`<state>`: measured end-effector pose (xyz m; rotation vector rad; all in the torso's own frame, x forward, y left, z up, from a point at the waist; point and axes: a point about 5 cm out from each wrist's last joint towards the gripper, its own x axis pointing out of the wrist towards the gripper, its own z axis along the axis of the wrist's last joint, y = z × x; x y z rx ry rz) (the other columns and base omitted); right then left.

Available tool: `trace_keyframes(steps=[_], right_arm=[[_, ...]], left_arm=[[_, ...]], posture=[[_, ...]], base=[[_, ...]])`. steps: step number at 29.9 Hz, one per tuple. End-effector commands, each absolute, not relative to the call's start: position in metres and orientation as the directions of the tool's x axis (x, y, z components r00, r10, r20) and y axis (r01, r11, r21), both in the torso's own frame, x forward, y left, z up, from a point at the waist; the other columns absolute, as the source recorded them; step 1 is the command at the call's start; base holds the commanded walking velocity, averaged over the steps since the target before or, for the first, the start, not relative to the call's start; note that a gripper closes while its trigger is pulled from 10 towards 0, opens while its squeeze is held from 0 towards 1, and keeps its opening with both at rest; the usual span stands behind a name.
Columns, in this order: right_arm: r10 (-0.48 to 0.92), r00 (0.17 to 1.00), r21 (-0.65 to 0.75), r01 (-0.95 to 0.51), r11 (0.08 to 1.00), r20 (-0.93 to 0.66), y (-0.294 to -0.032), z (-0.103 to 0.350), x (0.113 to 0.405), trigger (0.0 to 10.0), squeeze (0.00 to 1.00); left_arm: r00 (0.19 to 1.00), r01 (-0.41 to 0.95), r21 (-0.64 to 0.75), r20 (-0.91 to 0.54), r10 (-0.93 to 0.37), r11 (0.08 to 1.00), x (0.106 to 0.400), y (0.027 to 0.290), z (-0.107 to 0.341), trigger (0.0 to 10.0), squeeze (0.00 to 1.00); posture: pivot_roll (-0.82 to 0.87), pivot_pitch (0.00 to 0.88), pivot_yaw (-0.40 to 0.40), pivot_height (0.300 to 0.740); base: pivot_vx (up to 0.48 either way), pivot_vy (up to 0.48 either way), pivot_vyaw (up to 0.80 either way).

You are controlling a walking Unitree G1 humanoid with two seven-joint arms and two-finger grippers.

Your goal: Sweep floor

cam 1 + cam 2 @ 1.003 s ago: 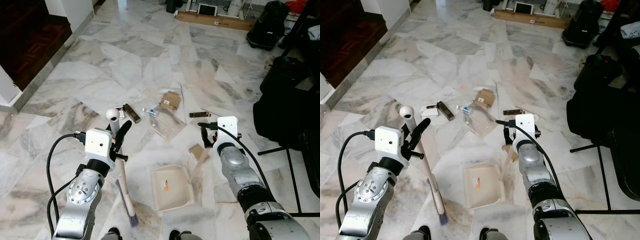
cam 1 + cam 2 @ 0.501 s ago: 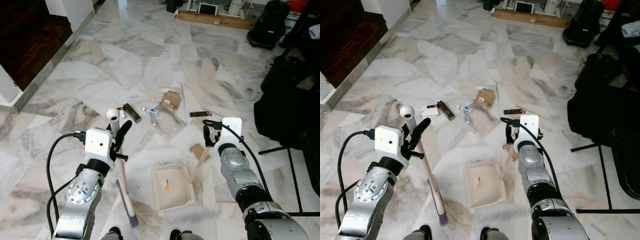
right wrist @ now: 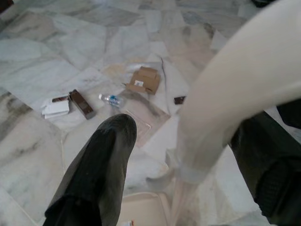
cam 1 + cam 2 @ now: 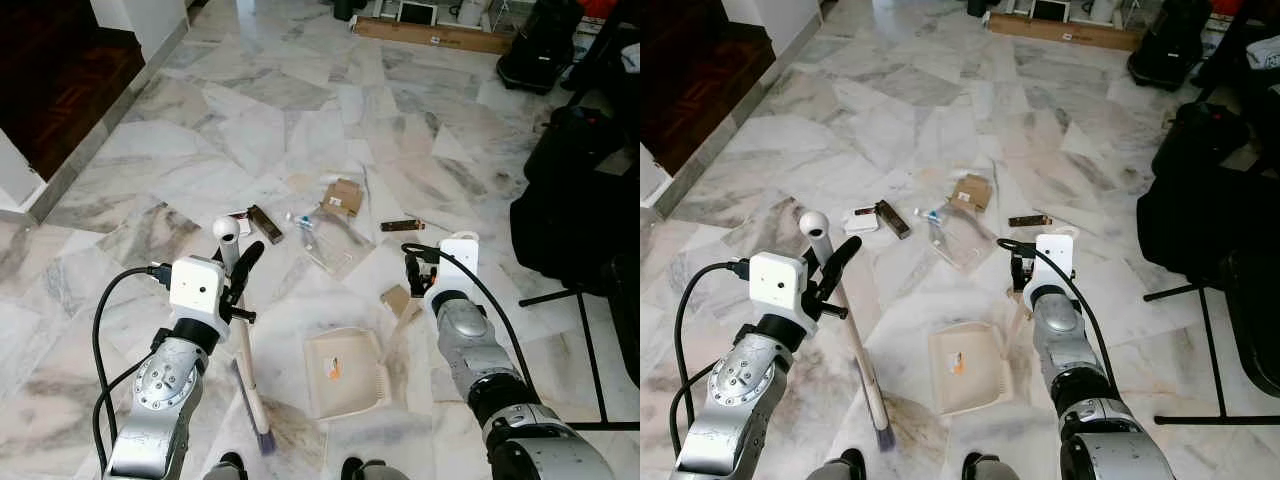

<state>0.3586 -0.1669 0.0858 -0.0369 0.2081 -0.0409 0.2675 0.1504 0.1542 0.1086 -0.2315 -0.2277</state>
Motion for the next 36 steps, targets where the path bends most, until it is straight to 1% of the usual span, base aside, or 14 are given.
trace_keyframes(steps=[1, 16, 28, 36], right_arm=[[-0.043, 0.979, -0.027, 0.038, 0.999, -0.197, -0.1663, 0.0873, 0.3596, 0.0, 0.00], [-0.051, 0.973, -0.051, 0.041, 0.998, -0.224, -0.1684, 0.0816, 0.3572, 0.0, 0.00], [-0.032, 0.974, -0.032, 0.025, 0.999, -0.226, -0.1650, 0.0813, 0.3574, 0.0, 0.00], [-0.028, 0.984, -0.011, 0.027, 1.000, -0.177, -0.1638, 0.0902, 0.3607, 0.0, 0.00]], left_arm=[[0.935, 0.225, 0.159, 0.241, -0.258, 0.961, 0.2643, 0.1468, 0.1616, 10.0, 0.00], [0.935, 0.236, 0.154, 0.232, -0.268, 0.959, 0.2635, 0.1454, 0.1598, 10.0, 0.00], [0.938, 0.233, 0.153, 0.225, -0.264, 0.960, 0.2642, 0.1465, 0.1584, 10.0, 0.00], [0.940, 0.214, 0.160, 0.233, -0.248, 0.963, 0.2665, 0.1482, 0.1596, 10.0, 0.00]], posture=[[0.00, 0.221, -0.038, 0.740], [0.00, 0.220, -0.038, 0.740], [-0.01, 0.224, -0.039, 0.740], [-0.01, 0.220, -0.041, 0.740]], base=[[0.000, 0.000, 0.00], [0.000, 0.000, 0.00], [0.000, 0.000, 0.00], [0.000, 0.000, 0.00]])
